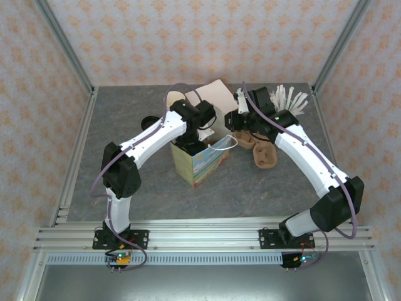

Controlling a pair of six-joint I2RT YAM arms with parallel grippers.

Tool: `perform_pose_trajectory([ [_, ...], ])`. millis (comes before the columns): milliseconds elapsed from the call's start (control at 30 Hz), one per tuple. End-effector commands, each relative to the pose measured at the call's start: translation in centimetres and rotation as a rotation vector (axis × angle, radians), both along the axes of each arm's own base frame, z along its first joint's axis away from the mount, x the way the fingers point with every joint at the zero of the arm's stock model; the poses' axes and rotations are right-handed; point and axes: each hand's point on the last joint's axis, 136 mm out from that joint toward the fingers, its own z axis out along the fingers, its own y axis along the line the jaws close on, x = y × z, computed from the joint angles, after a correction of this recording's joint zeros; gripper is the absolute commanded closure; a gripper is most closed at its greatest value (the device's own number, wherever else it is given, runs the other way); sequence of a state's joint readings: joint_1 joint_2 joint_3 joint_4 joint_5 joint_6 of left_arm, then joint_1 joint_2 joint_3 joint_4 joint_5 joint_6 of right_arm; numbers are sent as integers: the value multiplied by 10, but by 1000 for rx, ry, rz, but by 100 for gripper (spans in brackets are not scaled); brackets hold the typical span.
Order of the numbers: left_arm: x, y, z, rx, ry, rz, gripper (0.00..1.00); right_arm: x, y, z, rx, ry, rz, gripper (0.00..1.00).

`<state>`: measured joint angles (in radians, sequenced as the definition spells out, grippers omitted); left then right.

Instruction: Pack the takeout coffee

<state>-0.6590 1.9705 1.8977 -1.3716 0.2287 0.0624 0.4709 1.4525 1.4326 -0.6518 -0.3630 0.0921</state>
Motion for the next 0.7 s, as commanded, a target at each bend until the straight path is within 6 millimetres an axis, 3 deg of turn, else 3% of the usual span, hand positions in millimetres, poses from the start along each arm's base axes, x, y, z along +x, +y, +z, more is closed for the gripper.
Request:
perform_pose_trajectory([
  [0,-3,-13,1,-50,26,-38,68,-3,0,-5,-36,19,9,78],
  [667,-3,-14,1,-57,28,-39,68,-3,1,-7,-36,20,12,78],
])
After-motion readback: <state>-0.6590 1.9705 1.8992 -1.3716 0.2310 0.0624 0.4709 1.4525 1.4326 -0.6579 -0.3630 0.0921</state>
